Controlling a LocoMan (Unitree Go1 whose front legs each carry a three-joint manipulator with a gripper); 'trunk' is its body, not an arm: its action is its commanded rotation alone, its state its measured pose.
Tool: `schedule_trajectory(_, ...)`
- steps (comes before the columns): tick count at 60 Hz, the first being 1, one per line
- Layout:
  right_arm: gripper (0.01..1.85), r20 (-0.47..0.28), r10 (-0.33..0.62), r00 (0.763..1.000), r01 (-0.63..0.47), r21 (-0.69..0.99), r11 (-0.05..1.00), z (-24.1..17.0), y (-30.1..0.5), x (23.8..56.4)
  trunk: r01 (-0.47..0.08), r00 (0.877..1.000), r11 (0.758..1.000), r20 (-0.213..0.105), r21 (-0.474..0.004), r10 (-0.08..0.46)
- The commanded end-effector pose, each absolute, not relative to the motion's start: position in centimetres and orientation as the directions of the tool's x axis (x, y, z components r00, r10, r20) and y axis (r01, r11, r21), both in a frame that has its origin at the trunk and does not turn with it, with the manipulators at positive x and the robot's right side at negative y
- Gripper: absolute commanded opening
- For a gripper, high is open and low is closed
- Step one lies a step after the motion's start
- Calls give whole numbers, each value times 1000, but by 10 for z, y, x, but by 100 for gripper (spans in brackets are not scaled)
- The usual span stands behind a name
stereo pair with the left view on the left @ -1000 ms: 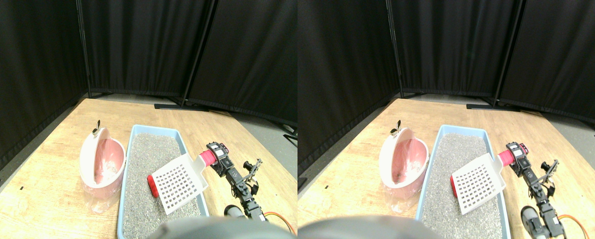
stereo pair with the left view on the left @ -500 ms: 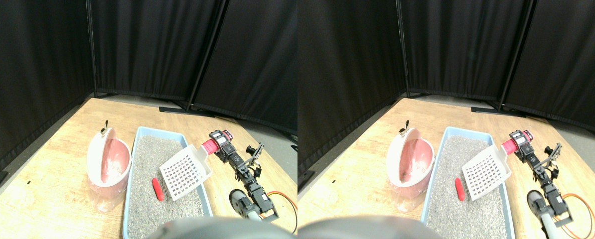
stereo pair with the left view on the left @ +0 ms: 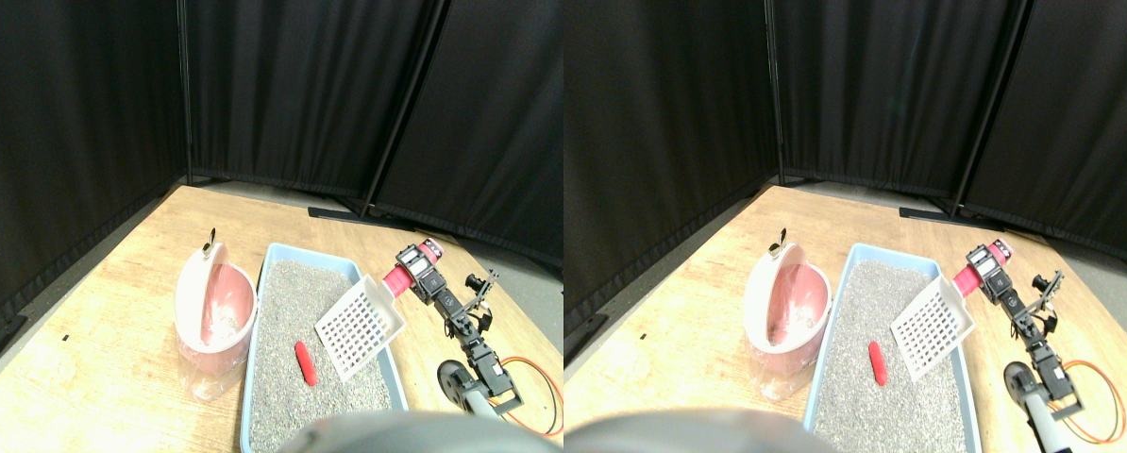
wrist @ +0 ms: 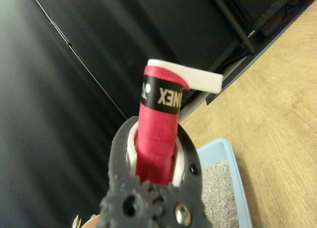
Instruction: Scoop (unimanual)
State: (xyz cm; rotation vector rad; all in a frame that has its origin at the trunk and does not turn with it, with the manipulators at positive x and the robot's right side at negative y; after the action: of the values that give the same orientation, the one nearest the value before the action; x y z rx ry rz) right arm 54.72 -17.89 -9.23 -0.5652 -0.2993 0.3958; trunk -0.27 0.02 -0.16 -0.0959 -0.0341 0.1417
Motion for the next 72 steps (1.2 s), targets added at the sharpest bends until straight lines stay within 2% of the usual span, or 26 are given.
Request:
schedule_trajectory(1, 6, 196, 458, 867, -252, -619, 744, -84, -175, 545, -159, 987, 983, 10, -96, 161)
schedule_trajectory(3, 6, 199, 470, 860, -257, -626, 736, -84, -174, 545, -161, 987, 982, 4, -96, 162)
schedule_trajectory(7, 6, 181, 465, 866, -255, -640, 725, -84, -171, 544, -162, 987, 982, 3, -96, 163)
schedule_trajectory(9, 6, 193, 487, 852, -269, -637, 722, -84, -169, 543, -165, 986, 982, 3, -96, 166)
schedule_trajectory(10, 6, 185, 486, 854, -267, -645, 716, -85, -168, 542, -165, 986, 982, 3, -96, 166)
schedule_trajectory(18, 6, 179, 532, 828, -295, -668, 683, -87, -162, 537, -166, 986, 982, 3, -95, 167)
schedule_trajectory(25, 6, 173, 526, 833, -289, -675, 679, -87, -159, 534, -163, 986, 982, 1, -94, 164)
schedule_trajectory(26, 6, 172, 515, 840, -278, -679, 680, -87, -158, 533, -163, 987, 982, 2, -94, 164)
schedule_trajectory(31, 6, 172, 525, 834, -282, -685, 672, -90, -157, 533, -162, 987, 982, 5, -93, 163)
schedule_trajectory(33, 6, 145, 505, 851, -282, -686, 671, -90, -156, 531, -162, 987, 982, 4, -93, 163)
schedule_trajectory(38, 6, 146, 530, 835, -303, -683, 665, -94, -154, 531, -162, 987, 982, 3, -95, 163)
schedule_trajectory(39, 6, 138, 524, 840, -303, -682, 665, -95, -153, 530, -162, 987, 982, 1, -95, 163)
schedule_trajectory(43, 6, 114, 538, 835, -329, -681, 655, -102, -148, 526, -160, 987, 982, 0, -96, 161)
schedule_trajectory(50, 6, -1, 561, 828, -425, -654, 626, -134, -126, 515, -160, 987, 982, -1, -102, 160)
schedule_trajectory(53, 6, -14, 584, 812, -457, -638, 620, -152, -113, 510, -163, 986, 981, -2, -102, 164)
schedule_trajectory(56, 6, -40, 584, 811, -484, -607, 630, -166, -101, 503, -167, 986, 980, -4, -105, 168)
schedule_trajectory(66, 6, -28, 607, 794, -528, -525, 667, -178, -85, 495, -174, 985, 979, -6, -107, 174)
schedule_trajectory(72, 6, -26, 589, 808, -513, -523, 681, -170, -87, 496, -171, 985, 979, -6, -110, 171)
